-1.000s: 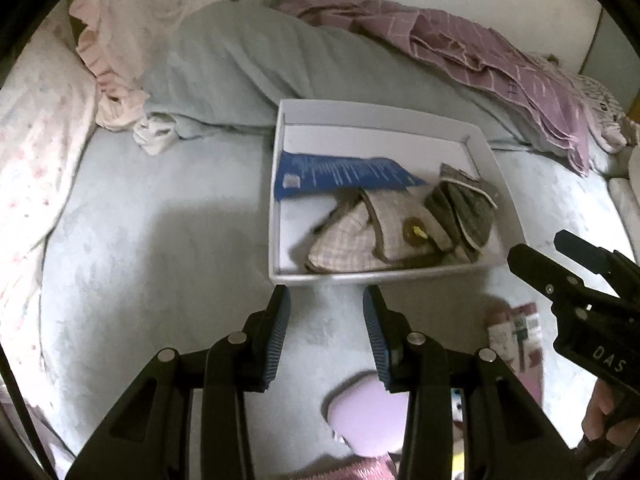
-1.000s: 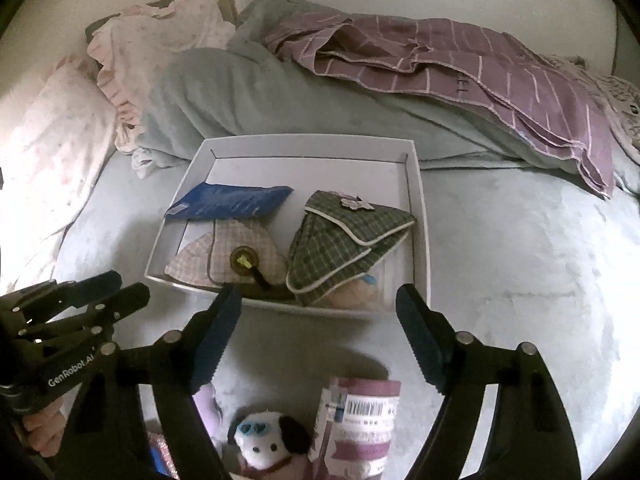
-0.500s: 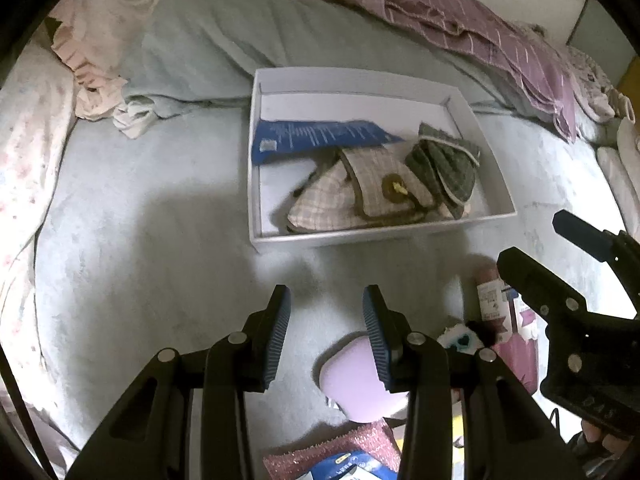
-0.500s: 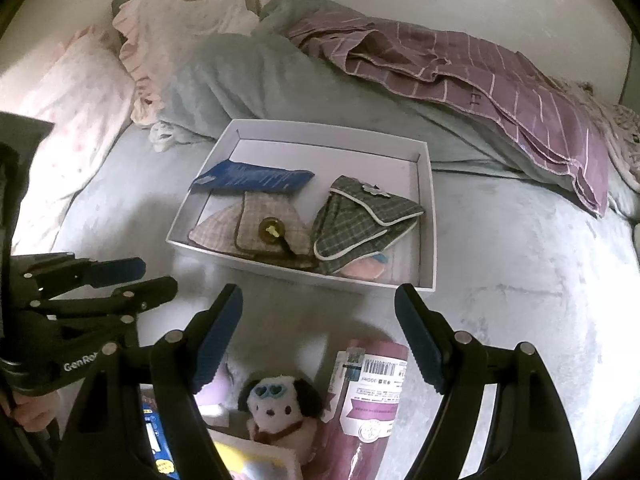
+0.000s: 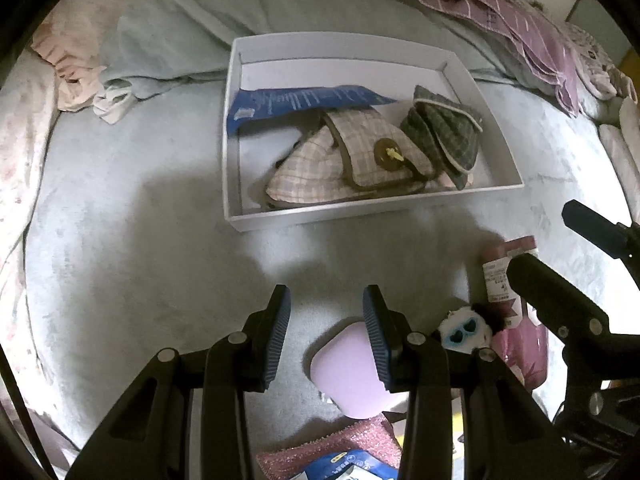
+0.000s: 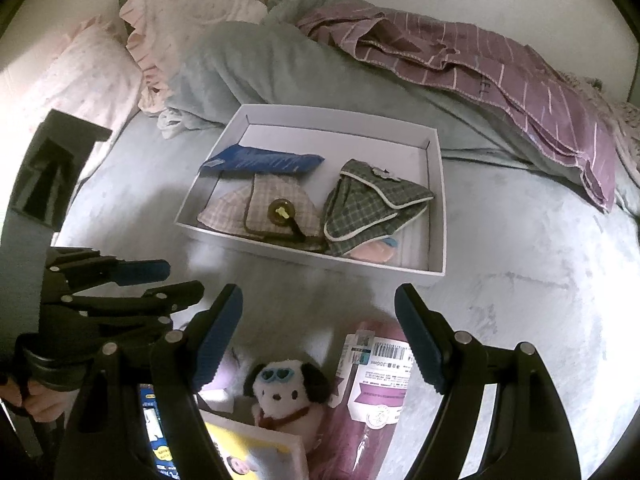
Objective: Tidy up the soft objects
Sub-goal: 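Grasp the white dog plush with right tool while left tool reaches the lilac item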
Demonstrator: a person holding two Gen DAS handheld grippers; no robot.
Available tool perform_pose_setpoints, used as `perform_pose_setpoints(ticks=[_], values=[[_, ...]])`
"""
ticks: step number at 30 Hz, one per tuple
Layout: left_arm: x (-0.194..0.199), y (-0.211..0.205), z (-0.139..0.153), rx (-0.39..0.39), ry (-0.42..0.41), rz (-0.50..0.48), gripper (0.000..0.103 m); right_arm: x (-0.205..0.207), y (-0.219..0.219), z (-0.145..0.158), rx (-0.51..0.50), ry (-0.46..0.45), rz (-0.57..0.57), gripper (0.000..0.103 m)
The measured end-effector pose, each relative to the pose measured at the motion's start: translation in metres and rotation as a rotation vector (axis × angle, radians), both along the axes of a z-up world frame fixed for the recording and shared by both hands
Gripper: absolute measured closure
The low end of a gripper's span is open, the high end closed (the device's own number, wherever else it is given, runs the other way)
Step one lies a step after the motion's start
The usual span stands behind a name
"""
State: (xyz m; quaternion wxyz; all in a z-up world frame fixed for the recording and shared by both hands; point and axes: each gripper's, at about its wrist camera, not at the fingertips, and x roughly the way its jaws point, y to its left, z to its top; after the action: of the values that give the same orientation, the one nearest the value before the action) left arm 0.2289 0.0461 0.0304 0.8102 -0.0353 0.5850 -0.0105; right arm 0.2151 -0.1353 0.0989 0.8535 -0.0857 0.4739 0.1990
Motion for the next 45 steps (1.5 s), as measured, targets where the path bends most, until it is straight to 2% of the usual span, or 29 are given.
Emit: perform_pose_setpoints(ticks=[3, 5, 9, 14, 17, 22, 26, 29, 35, 39, 42, 43, 45], values=[[0.004, 0.002, -0.007, -0.055, 0.031, -0.021, 0.066, 0.004, -0.003, -0.004, 0.046, 0.041, 0.018, 0.025], [0.007, 0.007, -0.013, -0.1, 0.057, -0.018, 0.066, 0.006, -0.006, -0.008, 0.085, 0.072, 0.027, 0.031], [0.01, 0.019, -0.022, -0.147, 0.094, 0.006, 0.066, 0.011, -0.009, -0.017, 0.163, 0.149, 0.05, 0.036], [0.008, 0.023, -0.033, -0.178, 0.151, -0.013, 0.066, 0.011, -0.008, -0.031, 0.171, 0.236, 0.071, 0.037], [0.003, 0.019, -0.046, -0.19, 0.201, -0.046, 0.066, 0.006, -0.002, -0.038, 0.13, 0.26, 0.102, 0.037], [-0.001, 0.017, -0.044, -0.194, 0.192, -0.049, 0.066, 0.001, 0.009, -0.046, 0.063, 0.262, 0.123, 0.037], [-0.006, 0.013, -0.038, -0.152, 0.18, -0.09, 0.066, -0.002, 0.011, -0.049, 0.038, 0.275, 0.143, 0.037], [-0.01, 0.012, -0.031, -0.153, 0.173, -0.111, 0.066, -0.006, 0.015, -0.057, -0.042, 0.29, 0.164, 0.038], [-0.016, 0.002, -0.026, -0.135, 0.163, -0.203, 0.066, -0.01, 0.013, -0.064, -0.061, 0.315, 0.202, 0.038], [-0.014, -0.017, -0.035, -0.069, 0.179, -0.267, 0.066, -0.015, 0.014, -0.075, -0.089, 0.348, 0.211, 0.038], [-0.014, -0.022, -0.038, -0.051, 0.173, -0.284, 0.066, -0.011, 0.015, -0.092, -0.206, 0.356, 0.164, 0.032], [-0.014, -0.022, -0.038, -0.048, 0.169, -0.29, 0.066, -0.011, 0.015, -0.093, -0.208, 0.357, 0.161, 0.028], [-0.015, -0.024, -0.04, -0.04, 0.164, -0.297, 0.066, -0.011, 0.015, -0.094, -0.204, 0.353, 0.16, 0.028]])
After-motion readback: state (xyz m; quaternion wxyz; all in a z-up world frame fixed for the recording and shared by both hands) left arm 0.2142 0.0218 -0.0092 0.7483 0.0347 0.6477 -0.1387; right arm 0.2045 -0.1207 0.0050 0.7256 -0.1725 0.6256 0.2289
